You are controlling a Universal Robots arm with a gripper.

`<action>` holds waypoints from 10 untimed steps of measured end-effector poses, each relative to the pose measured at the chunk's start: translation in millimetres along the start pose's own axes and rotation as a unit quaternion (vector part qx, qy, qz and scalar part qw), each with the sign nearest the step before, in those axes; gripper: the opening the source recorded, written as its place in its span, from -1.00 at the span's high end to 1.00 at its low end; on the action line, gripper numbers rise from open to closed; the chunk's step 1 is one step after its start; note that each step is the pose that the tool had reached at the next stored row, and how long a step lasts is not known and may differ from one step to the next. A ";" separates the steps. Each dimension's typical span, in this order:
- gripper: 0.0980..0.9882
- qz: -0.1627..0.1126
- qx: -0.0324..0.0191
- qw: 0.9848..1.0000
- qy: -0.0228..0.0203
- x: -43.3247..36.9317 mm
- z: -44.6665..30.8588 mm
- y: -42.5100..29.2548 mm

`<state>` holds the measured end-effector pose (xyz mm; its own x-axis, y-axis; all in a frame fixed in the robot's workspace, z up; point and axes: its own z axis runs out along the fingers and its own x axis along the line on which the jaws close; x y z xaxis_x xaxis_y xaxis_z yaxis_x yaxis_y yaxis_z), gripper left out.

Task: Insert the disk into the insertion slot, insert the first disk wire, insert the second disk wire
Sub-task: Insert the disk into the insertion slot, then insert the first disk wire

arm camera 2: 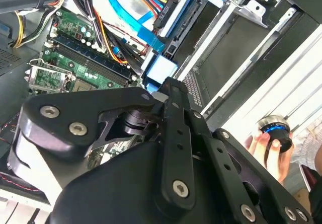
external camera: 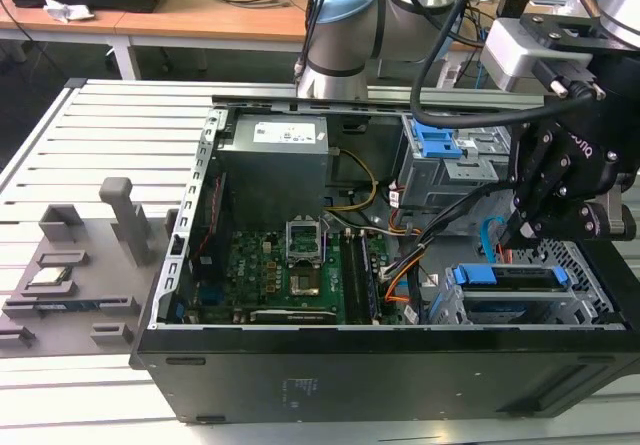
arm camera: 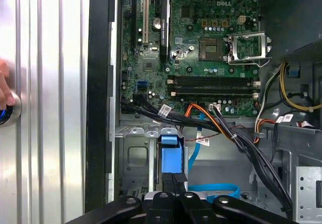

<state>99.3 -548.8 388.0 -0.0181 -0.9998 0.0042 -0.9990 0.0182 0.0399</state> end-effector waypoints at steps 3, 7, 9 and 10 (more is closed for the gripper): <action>0.98 0.000 0.000 1.000 0.000 0.0 0.1 0.0; 0.98 0.000 0.000 1.000 0.000 0.0 0.3 -0.3; 0.98 0.000 0.000 1.000 0.000 -0.2 0.3 -10.0; 0.98 0.000 0.000 1.000 0.000 -0.3 0.3 -13.3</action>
<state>112.6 -548.7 387.2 -0.0182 -0.9998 0.0041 -0.9990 0.0183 0.0401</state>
